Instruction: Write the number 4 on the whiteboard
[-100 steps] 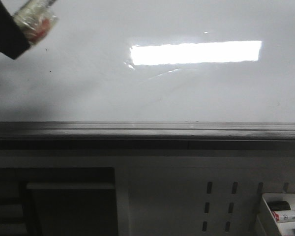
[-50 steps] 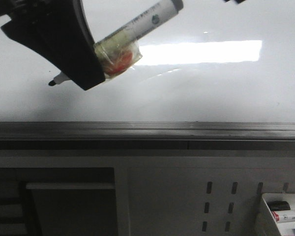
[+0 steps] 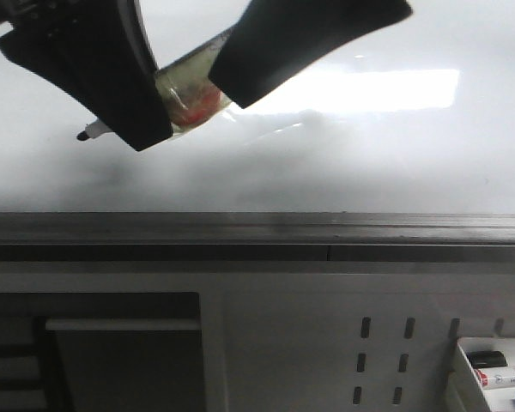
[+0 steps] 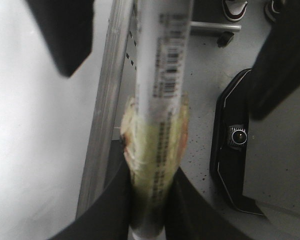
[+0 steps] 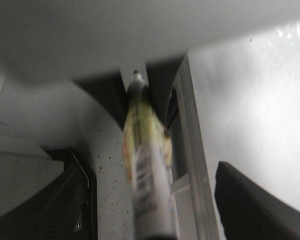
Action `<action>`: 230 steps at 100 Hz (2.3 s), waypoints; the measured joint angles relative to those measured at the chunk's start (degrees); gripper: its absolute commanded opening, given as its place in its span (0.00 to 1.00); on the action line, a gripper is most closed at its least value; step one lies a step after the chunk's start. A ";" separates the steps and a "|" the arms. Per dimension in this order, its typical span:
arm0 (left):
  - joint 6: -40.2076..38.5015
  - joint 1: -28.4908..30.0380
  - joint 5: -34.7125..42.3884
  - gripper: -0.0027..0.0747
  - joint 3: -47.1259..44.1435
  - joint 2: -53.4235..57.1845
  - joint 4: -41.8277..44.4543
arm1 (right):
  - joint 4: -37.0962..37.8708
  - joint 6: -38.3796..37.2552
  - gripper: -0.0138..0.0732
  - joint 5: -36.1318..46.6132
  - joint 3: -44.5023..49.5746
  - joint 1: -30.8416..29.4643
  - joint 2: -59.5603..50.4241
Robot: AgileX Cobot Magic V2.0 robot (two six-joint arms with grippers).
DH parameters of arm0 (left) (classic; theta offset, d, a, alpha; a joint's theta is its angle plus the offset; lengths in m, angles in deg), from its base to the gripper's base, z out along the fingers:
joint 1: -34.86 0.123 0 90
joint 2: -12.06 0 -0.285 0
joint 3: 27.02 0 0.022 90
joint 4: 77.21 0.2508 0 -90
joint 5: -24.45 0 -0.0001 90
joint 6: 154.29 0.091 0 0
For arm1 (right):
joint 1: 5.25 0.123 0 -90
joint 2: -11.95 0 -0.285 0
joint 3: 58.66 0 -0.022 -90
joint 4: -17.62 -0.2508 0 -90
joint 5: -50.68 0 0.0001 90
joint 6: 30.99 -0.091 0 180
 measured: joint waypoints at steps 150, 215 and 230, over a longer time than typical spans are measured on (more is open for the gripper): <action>-5.77 12.70 4.96 0.42 -5.40 12.49 -5.53 | 9.10 -19.29 0.09 1.61 -0.83 0.04 -6.09; -10.71 31.54 16.81 0.42 -26.10 33.65 -16.99 | 19.07 -48.27 0.08 2.06 4.01 -1.58 -10.14; -10.71 31.54 17.03 0.42 -26.10 33.65 -17.12 | 18.99 -50.39 0.08 -3.43 -4.02 -1.68 -5.03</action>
